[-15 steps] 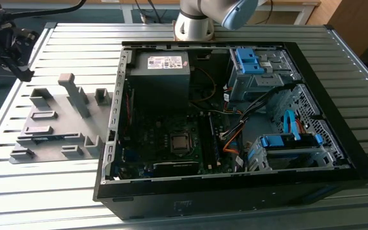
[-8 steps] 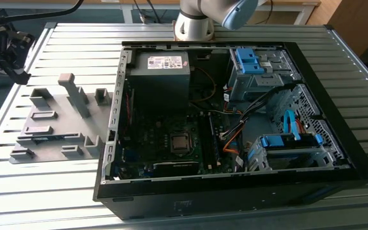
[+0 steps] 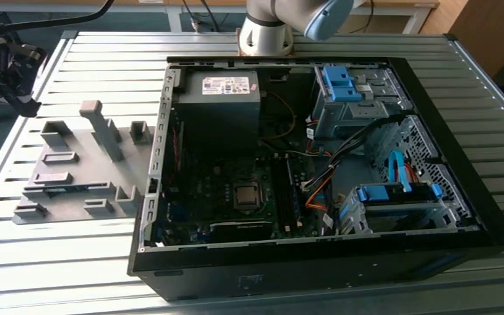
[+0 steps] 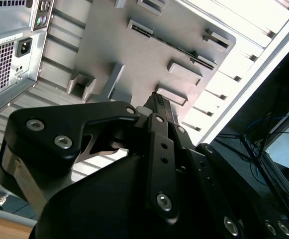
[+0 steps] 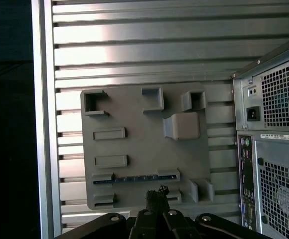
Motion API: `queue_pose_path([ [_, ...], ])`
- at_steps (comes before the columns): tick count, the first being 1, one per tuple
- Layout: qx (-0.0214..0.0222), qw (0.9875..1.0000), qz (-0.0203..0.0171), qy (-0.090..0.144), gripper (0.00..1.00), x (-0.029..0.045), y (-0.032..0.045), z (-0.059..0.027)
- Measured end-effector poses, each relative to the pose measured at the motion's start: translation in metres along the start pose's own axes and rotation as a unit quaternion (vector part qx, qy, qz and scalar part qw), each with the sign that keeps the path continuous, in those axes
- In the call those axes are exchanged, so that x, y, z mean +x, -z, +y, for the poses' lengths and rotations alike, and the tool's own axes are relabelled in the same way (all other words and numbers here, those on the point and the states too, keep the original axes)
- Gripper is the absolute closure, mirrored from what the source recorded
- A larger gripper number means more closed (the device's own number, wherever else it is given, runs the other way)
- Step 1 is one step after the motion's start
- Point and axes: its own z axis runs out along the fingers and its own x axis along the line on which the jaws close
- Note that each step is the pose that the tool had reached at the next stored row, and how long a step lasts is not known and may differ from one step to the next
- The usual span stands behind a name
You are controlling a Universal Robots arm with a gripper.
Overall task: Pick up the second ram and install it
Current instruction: 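Pick up the second ram and move it above second insertion slot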
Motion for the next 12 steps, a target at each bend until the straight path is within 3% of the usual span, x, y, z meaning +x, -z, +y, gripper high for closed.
queue_pose_path([
  [7,0.0,1.0,0.0,0.002,0.89,0.0001,0.0,-0.0003],
  [12,-0.0008,0.9994,0.0016,0.034,0.89,0.0001,-0.0002,-0.0003],
])
